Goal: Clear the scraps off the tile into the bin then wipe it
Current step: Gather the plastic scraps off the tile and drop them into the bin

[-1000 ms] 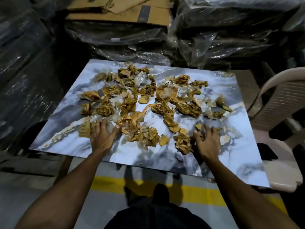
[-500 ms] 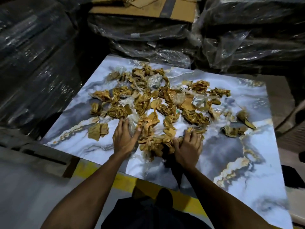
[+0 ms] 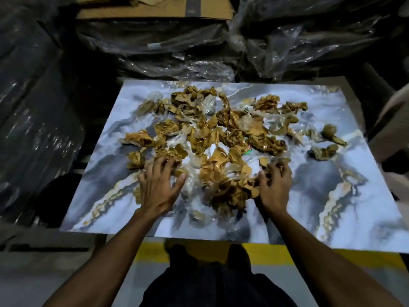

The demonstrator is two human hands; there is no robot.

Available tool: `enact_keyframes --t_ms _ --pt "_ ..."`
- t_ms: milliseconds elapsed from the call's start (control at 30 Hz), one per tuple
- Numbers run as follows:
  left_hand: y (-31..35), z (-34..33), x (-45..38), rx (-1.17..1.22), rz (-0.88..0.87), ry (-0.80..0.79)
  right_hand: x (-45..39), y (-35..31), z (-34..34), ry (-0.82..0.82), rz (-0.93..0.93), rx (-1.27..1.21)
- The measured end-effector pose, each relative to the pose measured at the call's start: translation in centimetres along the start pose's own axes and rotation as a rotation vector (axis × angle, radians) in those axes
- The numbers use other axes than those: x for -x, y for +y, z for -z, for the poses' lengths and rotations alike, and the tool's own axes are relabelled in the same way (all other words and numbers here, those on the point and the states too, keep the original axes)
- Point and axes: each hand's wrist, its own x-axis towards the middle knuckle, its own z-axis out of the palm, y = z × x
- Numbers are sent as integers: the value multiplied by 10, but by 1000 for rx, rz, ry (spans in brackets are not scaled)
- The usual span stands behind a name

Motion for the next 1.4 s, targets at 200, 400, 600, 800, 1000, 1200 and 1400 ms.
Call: enact_keyframes --t_ms 200,400,600,800,1000,1200,1400 --pt "-75 12 -17 56 28 6 37 2 6 159 -275 -257" --pt "-92 -2 -28 355 132 -42 108 -21 -21 156 -342 -332" --pt "-62 -28 -32 422 46 5 112 -64 -58 136 -430 -135" --pt "-31 -37 -38 522 -6 -11 100 -83 -70 13 -488 -30" --pt "-53 -24 -22 349 -398 36 127 -66 -43 36 -269 -167" --pt "-75 -39 -14 -44 -866 -73 147 -49 -44 -172 141 257" --pt "-51 -43 -33 -99 -786 -93 119 -58 -51 -193 161 444"
